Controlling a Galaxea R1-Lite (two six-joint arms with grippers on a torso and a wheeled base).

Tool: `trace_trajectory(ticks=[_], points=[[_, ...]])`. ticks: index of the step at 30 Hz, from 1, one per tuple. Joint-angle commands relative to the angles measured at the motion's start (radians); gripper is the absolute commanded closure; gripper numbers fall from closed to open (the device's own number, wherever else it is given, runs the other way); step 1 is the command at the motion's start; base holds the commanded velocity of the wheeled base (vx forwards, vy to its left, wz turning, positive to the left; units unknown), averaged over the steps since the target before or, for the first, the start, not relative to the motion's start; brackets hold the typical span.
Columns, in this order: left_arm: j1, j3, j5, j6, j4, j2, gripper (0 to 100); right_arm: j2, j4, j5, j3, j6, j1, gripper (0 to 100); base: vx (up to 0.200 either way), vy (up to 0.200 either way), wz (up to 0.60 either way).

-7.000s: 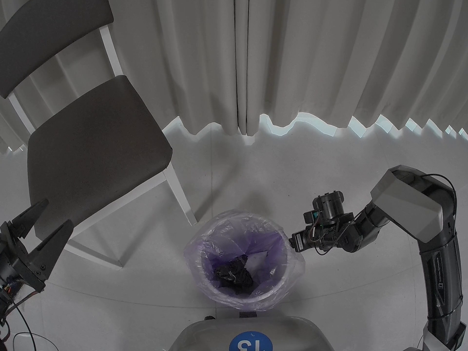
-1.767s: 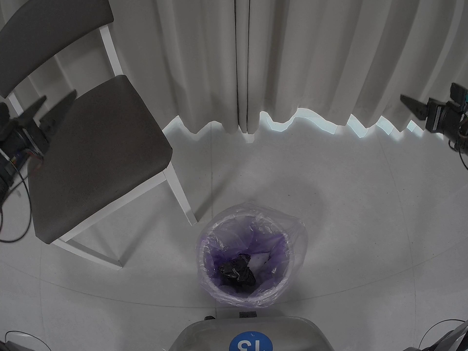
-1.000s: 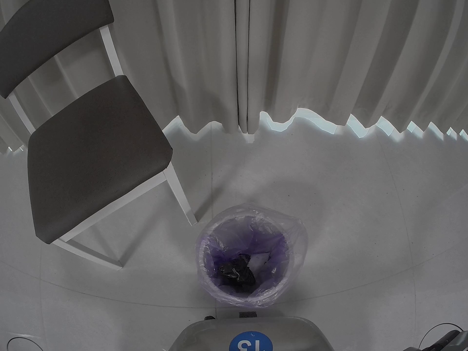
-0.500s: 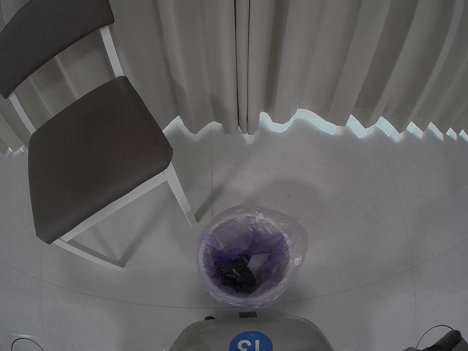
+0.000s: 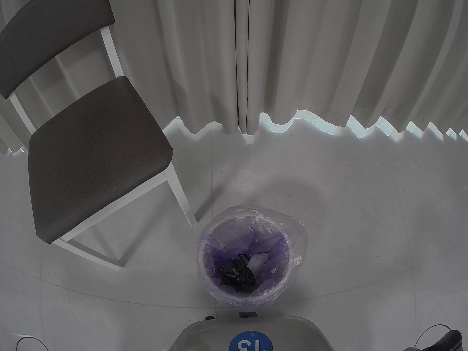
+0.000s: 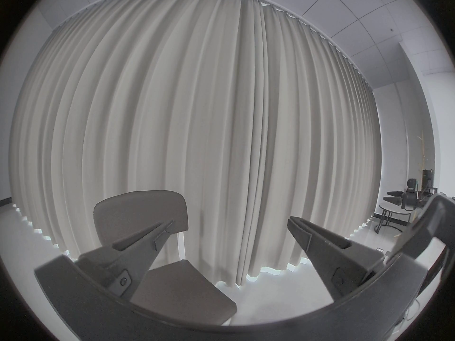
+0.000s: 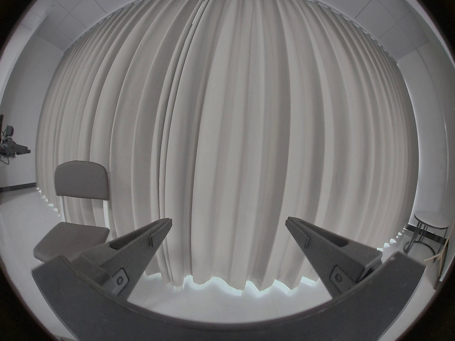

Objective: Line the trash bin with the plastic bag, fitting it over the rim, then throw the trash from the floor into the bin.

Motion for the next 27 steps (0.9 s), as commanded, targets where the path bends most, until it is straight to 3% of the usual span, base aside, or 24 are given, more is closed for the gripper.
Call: trace_trajectory(ticks=[1,5,9,14,20,23,26,27], points=[[-0.016,0.015,0.011,-0.005,0.058,-0.085,0,-0.054,0.038,0.004,-0.044,0.055,-0.012,0,0.0,0.0,0.0],[-0.016,-0.011,0.025,-0.009,0.118,-0.083,0,-0.054,0.104,-0.007,-0.072,0.13,-0.012,0,0.0,0.0,0.0],[-0.016,-0.03,0.079,-0.011,0.155,-0.085,0,-0.054,0.151,-0.005,-0.11,0.121,-0.012,0,0.0,0.0,0.0],[-0.017,-0.071,0.079,-0.011,0.219,-0.087,0,-0.054,0.21,0.004,-0.136,0.096,-0.012,0,0.0,0.0,0.0],[-0.028,-0.151,0.071,0.015,0.451,-0.083,0,-0.056,0.312,0.047,-0.205,0.107,-0.012,0,0.0,0.0,0.0],[-0.1,-0.195,0.074,0.045,0.54,-0.085,0,-0.056,0.306,0.075,-0.212,0.107,-0.01,0,0.0,0.0,0.0],[-0.234,-0.202,0.086,0.137,0.63,-0.142,0,-0.056,0.315,0.078,-0.213,0.106,-0.012,0,0.0,0.0,0.0],[-0.243,-0.185,0.073,0.164,0.639,-0.168,0,-0.056,0.317,0.079,-0.21,0.103,-0.012,0,0.0,0.0,0.0]])
